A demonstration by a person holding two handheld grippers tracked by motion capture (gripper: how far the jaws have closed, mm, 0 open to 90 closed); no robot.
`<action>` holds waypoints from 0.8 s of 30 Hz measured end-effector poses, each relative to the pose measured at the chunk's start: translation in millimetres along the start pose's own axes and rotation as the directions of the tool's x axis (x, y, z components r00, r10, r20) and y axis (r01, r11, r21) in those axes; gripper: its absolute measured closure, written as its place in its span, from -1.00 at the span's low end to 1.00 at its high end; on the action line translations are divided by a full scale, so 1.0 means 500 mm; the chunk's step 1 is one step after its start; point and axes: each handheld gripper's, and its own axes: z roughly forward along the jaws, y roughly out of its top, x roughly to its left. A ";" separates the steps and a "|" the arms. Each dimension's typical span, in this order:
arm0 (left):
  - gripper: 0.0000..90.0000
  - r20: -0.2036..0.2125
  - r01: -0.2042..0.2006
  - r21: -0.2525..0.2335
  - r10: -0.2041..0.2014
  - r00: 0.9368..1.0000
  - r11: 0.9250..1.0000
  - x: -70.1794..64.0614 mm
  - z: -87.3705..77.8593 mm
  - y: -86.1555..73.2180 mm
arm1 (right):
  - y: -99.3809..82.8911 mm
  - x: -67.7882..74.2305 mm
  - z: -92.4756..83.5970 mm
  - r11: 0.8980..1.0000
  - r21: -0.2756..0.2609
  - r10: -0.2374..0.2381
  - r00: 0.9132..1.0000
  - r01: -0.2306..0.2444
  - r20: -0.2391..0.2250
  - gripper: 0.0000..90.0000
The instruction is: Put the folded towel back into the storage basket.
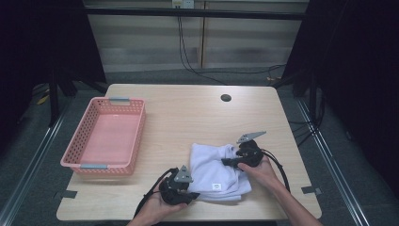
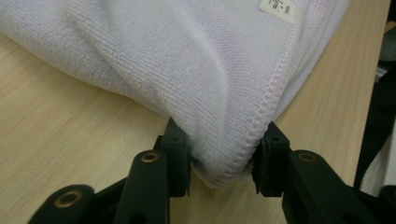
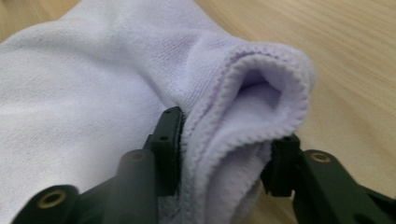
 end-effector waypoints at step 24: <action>0.54 0.105 0.069 -0.170 -0.052 0.993 0.983 0.022 -0.047 0.037 | 0.043 -0.017 -0.042 0.995 -0.067 0.069 0.997 -0.072 -0.041 0.51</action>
